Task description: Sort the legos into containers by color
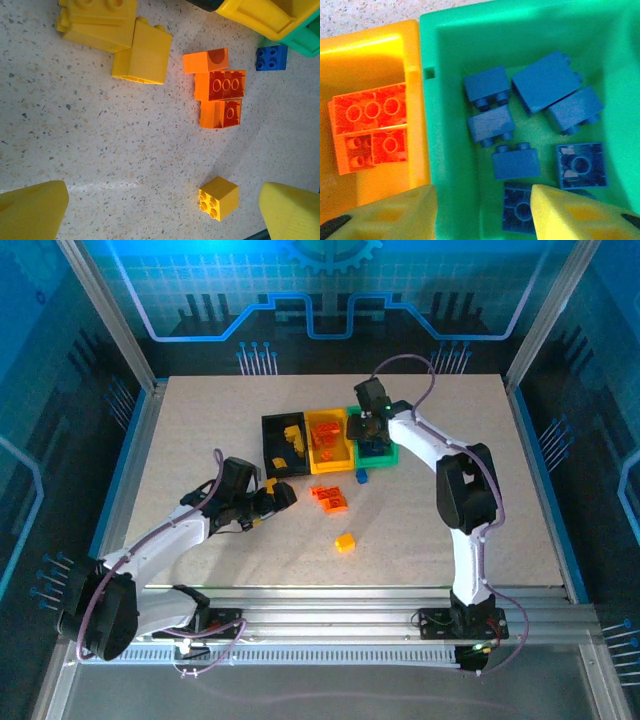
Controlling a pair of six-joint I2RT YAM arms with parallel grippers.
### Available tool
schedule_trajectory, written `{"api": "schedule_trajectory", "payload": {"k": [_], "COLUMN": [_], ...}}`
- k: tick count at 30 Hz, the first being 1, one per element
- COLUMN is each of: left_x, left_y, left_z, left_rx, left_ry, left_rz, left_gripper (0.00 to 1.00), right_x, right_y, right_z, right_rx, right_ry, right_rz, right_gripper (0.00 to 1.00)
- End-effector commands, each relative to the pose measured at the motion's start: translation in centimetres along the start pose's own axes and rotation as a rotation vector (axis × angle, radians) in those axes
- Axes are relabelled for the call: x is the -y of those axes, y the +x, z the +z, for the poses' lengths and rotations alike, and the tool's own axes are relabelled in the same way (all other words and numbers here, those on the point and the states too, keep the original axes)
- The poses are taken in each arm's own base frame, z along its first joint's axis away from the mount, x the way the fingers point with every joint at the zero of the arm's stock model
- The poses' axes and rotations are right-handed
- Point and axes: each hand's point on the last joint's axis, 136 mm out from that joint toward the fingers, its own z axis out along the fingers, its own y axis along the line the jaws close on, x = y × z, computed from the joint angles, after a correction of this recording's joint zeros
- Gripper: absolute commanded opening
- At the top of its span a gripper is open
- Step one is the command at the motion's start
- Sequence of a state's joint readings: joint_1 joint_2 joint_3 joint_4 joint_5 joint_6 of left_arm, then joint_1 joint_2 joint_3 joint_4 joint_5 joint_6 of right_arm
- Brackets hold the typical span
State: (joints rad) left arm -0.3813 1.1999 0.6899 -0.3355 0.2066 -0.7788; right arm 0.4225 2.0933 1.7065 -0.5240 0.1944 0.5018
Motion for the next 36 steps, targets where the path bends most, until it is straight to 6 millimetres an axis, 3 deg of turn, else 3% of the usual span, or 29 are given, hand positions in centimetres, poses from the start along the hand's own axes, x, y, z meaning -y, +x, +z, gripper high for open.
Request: {"api": "schedule_trajectory", "payload": {"k": [1, 5, 9, 13, 16, 23, 31, 36], "left_x": [-0.2, -0.4, -0.4, -0.3, -0.4, 0.1, 0.3, 0.4], "left_y": [0.0, 0.2, 0.2, 0.2, 0.2, 0.2, -0.1, -0.1], "left_z": [-0.6, -0.6, -0.6, -1.0, -1.1, -1.7, -2.2, -2.3], "left_rx": [0.004, 0.001, -0.001, 0.006, 0.012, 0.011, 0.019, 0.018], "left_ry": [-0.006, -0.008, -0.009, -0.002, -0.001, 0.019, 0.022, 0.028], "left_rz": [0.016, 0.019, 0.026, 0.034, 0.037, 0.043, 0.050, 0.050], "left_gripper": [0.99, 0.99, 0.99, 0.99, 0.99, 0.99, 0.99, 0.99], "right_x": [-1.4, -2.3, -1.7, -1.8, -1.9, -1.9, -1.9, -1.6], "right_y": [1.1, 1.8, 2.7, 3.7, 4.2, 5.2, 8.2, 9.9], "right_z": [0.9, 1.1, 1.6, 2.1, 2.1, 0.3, -1.4, -2.6], "right_rx": [-0.028, -0.028, -0.065, -0.099, -0.115, -0.108, -0.136, -0.130], "right_ry": [-0.003, -0.018, 0.012, 0.042, 0.062, 0.107, 0.126, 0.120], "right_rz": [-0.009, -0.011, 0.017, 0.011, 0.005, -0.009, -0.045, -0.062], "right_gripper": [0.53, 0.57, 0.44, 0.43, 0.35, 0.21, 0.06, 0.05]}}
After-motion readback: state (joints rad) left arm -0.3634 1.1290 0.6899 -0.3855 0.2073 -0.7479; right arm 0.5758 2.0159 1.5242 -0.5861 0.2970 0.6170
